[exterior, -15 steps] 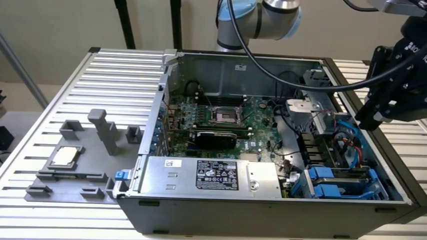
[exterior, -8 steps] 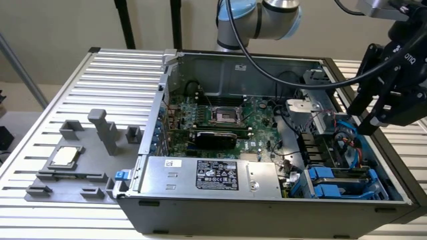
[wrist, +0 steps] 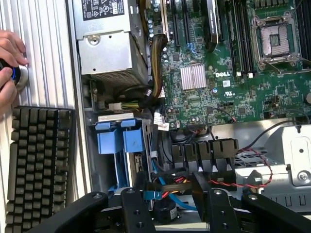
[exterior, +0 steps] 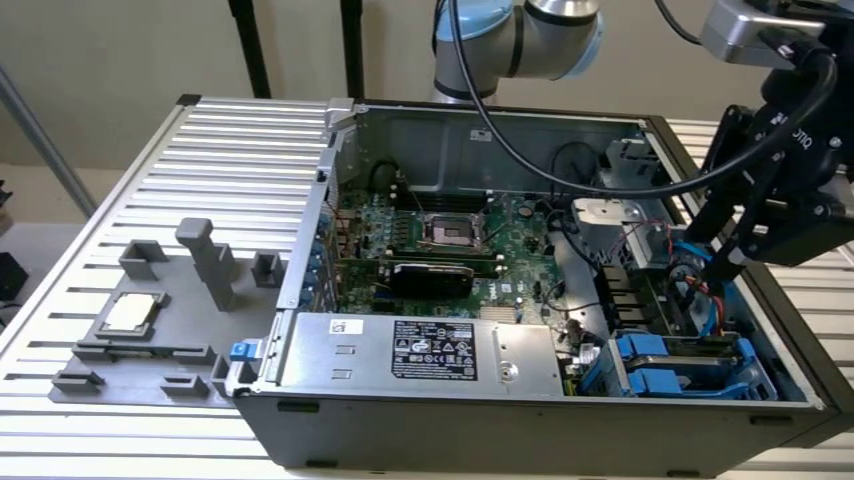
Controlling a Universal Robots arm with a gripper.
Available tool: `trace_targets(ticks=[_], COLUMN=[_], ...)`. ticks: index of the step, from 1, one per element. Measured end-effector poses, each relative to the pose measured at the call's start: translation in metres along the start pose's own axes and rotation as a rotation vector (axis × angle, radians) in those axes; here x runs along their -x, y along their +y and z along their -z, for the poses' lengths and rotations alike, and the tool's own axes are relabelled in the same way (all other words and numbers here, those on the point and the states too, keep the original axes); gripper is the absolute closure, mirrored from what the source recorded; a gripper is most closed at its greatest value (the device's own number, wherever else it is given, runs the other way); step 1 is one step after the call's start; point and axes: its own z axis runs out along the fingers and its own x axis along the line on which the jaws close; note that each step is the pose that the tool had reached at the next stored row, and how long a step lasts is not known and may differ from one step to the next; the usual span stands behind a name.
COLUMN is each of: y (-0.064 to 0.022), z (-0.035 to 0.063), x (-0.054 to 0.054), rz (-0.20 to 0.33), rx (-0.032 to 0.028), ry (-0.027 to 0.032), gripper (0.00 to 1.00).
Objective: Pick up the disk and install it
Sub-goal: 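Insert the second disk wire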
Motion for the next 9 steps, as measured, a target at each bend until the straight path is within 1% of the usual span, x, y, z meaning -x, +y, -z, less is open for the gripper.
trace_targets(ticks=[4,9], y=[-0.0014,-0.0054], z=[-0.0066,-0.0089], x=[0.0014,0.0033], rz=[0.000,0.000], rx=[0.0000,0.0022], ry=[0.0002,0.0012], gripper=[0.50,0.50])
